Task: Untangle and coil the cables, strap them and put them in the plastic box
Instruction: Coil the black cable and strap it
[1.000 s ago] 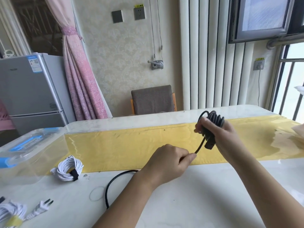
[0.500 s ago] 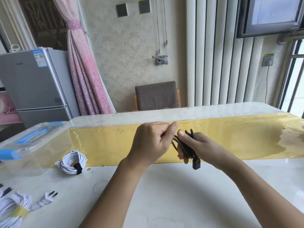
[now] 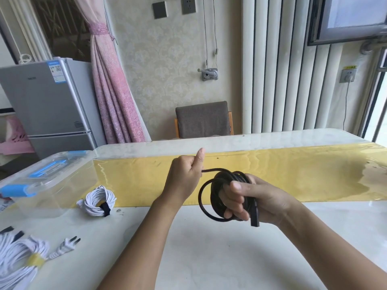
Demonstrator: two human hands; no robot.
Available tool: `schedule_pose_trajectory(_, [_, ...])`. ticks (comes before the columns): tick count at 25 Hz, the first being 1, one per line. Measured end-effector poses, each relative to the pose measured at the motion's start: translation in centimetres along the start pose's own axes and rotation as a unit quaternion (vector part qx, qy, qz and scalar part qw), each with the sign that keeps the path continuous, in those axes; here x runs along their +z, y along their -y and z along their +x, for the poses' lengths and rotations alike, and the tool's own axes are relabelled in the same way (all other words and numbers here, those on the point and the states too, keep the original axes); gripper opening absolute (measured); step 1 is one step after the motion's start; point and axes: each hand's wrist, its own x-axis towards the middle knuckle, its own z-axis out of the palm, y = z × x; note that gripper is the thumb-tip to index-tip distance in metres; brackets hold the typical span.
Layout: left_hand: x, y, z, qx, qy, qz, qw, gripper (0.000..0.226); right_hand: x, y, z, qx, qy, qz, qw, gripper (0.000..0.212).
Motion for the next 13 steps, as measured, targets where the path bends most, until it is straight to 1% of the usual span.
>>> schedule_pose_trajectory(2, [1.0, -0.7, -0.4, -0.026, 0.084, -0.032, 0.996, 0.061, -0.5, 0.1, 0.1, -0.037, 0.022, 0.065, 0.997, 0.029])
schedule_pose_trajectory(4, [2.0, -1.4, -0.7, -0.048, 0.124, -0.056, 0.990, 0.060, -1.0, 0.3, 0.2, -0.082, 0.043, 0.140, 0.986, 0.027])
schedule_pose_trajectory(5, [2.3, -1.8, -0.8, -0.061, 0.139, -0.078, 0.985, 0.060, -1.2, 0.5, 0.2, -0.104, 0.033, 0.174, 0.979, 0.029])
schedule_pose_trajectory(6, [2.5, -2.2, -0.9, -0.080, 0.157, -0.120, 0.977, 0.060, -1.5, 0.9, 0.1, -0.128, 0.007, 0.194, 0.973, 0.031])
schedule_pose_trajectory(8, [2.6, -2.8, -0.9, -0.131, 0.208, -0.221, 0.944, 0.054, -2.6, 1.6, -0.5, -0.167, -0.046, 0.222, 0.960, 0.035])
schedule_pose_trajectory(10, [2.3, -2.7, -0.8, -0.162, 0.259, -0.255, 0.917, 0.048, -3.2, 2.4, -1.2, -0.193, -0.081, 0.241, 0.948, 0.038])
schedule_pose_trajectory(11, [2.1, -2.6, -0.9, -0.168, 0.282, -0.264, 0.907, 0.044, -3.3, 2.8, -1.3, -0.204, -0.084, 0.253, 0.942, 0.038])
schedule_pose_trajectory(12, [2.0, -2.5, -1.0, -0.171, 0.301, -0.273, 0.897, 0.039, -3.3, 3.0, -1.3, -0.214, -0.100, 0.260, 0.936, 0.034])
schedule_pose_trajectory(13, [1.9, -2.6, -1.1, -0.176, 0.320, -0.284, 0.886, 0.034, -3.3, 3.4, -1.5, -0.220, -0.150, 0.257, 0.929, 0.028])
